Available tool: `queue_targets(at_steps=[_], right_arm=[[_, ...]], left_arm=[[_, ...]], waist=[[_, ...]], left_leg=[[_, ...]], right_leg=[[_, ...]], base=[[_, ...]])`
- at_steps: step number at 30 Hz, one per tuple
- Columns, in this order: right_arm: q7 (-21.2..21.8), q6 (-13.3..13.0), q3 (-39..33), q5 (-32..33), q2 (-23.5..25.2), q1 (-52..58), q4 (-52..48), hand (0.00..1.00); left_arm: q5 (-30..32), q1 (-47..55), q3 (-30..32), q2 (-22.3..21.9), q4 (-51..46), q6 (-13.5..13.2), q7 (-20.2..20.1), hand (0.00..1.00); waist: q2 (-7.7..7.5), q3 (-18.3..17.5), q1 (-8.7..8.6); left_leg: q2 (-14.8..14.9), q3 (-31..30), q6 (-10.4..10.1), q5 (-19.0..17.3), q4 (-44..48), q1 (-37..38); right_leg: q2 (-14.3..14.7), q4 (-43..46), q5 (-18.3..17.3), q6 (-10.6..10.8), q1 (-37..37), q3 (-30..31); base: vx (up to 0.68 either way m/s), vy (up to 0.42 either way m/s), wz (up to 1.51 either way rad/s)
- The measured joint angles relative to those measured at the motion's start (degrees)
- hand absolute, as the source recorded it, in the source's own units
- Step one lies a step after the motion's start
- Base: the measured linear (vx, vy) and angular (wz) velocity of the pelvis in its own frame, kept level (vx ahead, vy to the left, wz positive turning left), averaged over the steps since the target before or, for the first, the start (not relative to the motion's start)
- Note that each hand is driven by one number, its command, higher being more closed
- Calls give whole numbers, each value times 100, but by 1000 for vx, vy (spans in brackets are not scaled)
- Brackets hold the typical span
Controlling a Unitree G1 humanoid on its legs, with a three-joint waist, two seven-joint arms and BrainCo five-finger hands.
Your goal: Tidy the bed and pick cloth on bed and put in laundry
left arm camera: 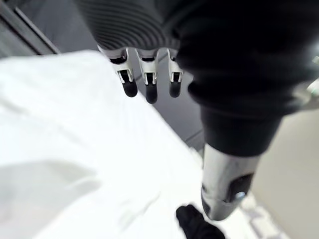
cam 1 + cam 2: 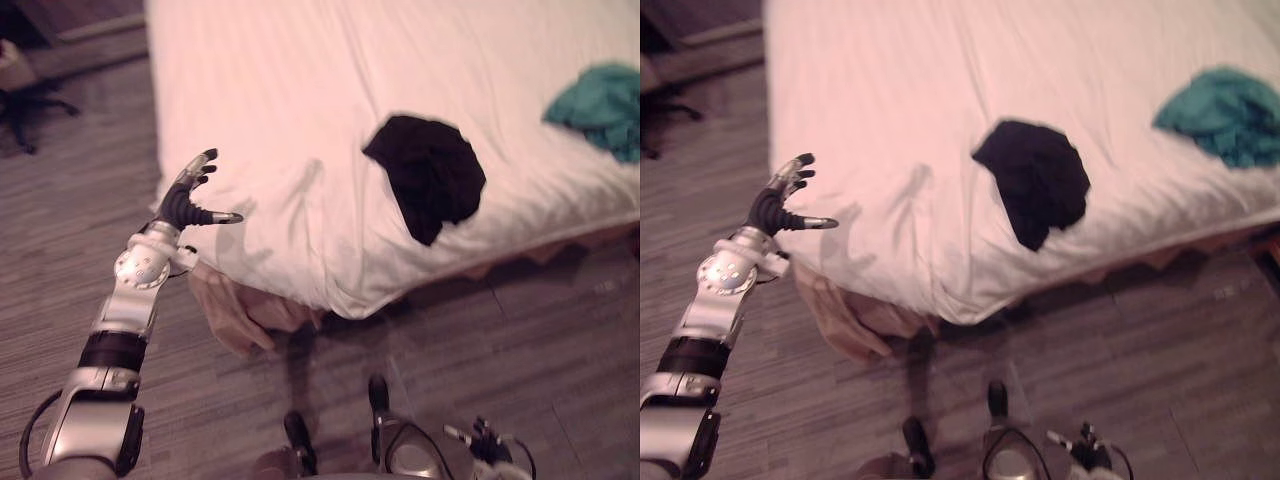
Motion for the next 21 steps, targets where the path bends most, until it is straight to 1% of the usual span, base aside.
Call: queue_targets(at_steps=[2,3,4,6,7,8,9,10,11,13,14,16,17,18,19,20,21], right_arm=[[7,-94,181,96,-43,-36,-313,0],[13,-96,223,105,-49,-42,-372,0],[15,-120,300,215,-58,-45,-439,0],[19,-206,412,310,-92,-48,-449,0],[19,-214,419,374,-98,-50,-458,0],[14,-212,419,476,-102,-46,-532,0],[11,-212,415,489,-129,-41,-657,0],[11,-211,414,490,-171,-49,-710,0],[-4,-181,360,495,-293,-47,-868,0],[-67,-162,219,551,-519,-28,-1118,0],[-144,-147,-69,548,-687,-31,-1344,0],[-262,-144,-507,552,-1051,-40,-1651,0],[-301,-132,-611,570,-1155,-52,-1725,0],[-396,-27,-863,663,-1393,-138,-1870,0],[-427,28,-986,658,-1492,-210,-1903,0],[-445,63,-1043,649,-1594,-251,-1916,0],[-445,98,-1063,639,-1682,-281,-1917,0]], left_arm=[[334,-502,-32,2,239,100,168,100],[450,-591,-59,3,280,121,207,100],[626,-715,-125,2,356,137,227,100],[868,-810,-131,12,372,265,181,100],[930,-842,-114,36,381,338,79,100],[1040,-846,-82,101,390,392,-178,100],[1096,-805,-77,163,411,400,-354,100],[1131,-767,-74,187,412,402,-446,100],[1211,-635,-18,193,410,432,-595,100],[1262,-267,80,191,398,472,-736,100],[1266,93,258,191,385,462,-806,100],[1265,844,618,191,343,421,-783,100],[1265,1088,728,191,342,400,-779,100],[1257,1774,1036,178,357,389,-742,100],[1252,2184,1199,147,379,408,-690,100],[1253,2576,1372,55,430,487,-650,0],[1252,2943,1538,-57,494,535,-623,0]], waist=[[-40,249,3],[-62,292,4],[-88,309,3],[-122,321,14],[-124,322,27],[-127,321,34],[-129,321,37],[-128,321,36],[-129,318,35],[-132,296,17],[-133,258,18],[-156,57,38],[-153,-22,49],[-167,-161,57],[-161,-289,81],[-138,-420,93],[-115,-538,132]], left_leg=[[42,273,-4,2,45,-138],[51,344,-2,-1,72,-168],[80,554,14,-13,103,-233],[113,749,59,-66,175,-298],[119,781,69,-104,201,-303],[122,809,73,-141,226,-297],[136,829,81,-182,298,-298],[143,836,84,-201,339,-281],[167,877,85,-237,393,-169],[196,916,89,-264,398,44],[225,893,77,-313,409,164],[225,818,75,-314,390,235],[226,789,73,-311,383,248],[235,696,57,-299,365,439],[239,622,27,-282,353,534],[245,543,2,-264,337,581],[250,469,-2,-261,314,636]], right_leg=[[3,69,3,-3,-196,56],[2,74,5,-5,-222,76],[1,75,8,-8,-276,97],[-3,76,10,-6,-312,136],[-11,76,10,-5,-313,149],[-17,76,11,-4,-298,156],[-27,75,11,-3,-273,154],[-30,73,11,-3,-238,149],[-34,58,7,2,-91,126],[-31,47,-9,25,159,57],[-21,11,-36,63,329,-16],[-22,-142,-40,69,508,-97],[-20,-177,-41,69,550,-128],[-4,-345,-41,69,827,-222],[4,-395,-41,70,931,-274],[7,-433,-42,70,1023,-365],[13,-466,-54,84,1125,-428]], base=[[-6,-17,-14],[-13,-13,-10],[6,-8,-11],[12,-3,-10],[17,9,-8],[35,16,-5],[36,17,-2],[45,17,2],[37,13,3],[41,15,10],[39,5,16],[28,-13,18],[64,-40,26],[73,-46,23],[71,-48,29],[42,-44,26],[34,-49,35]])
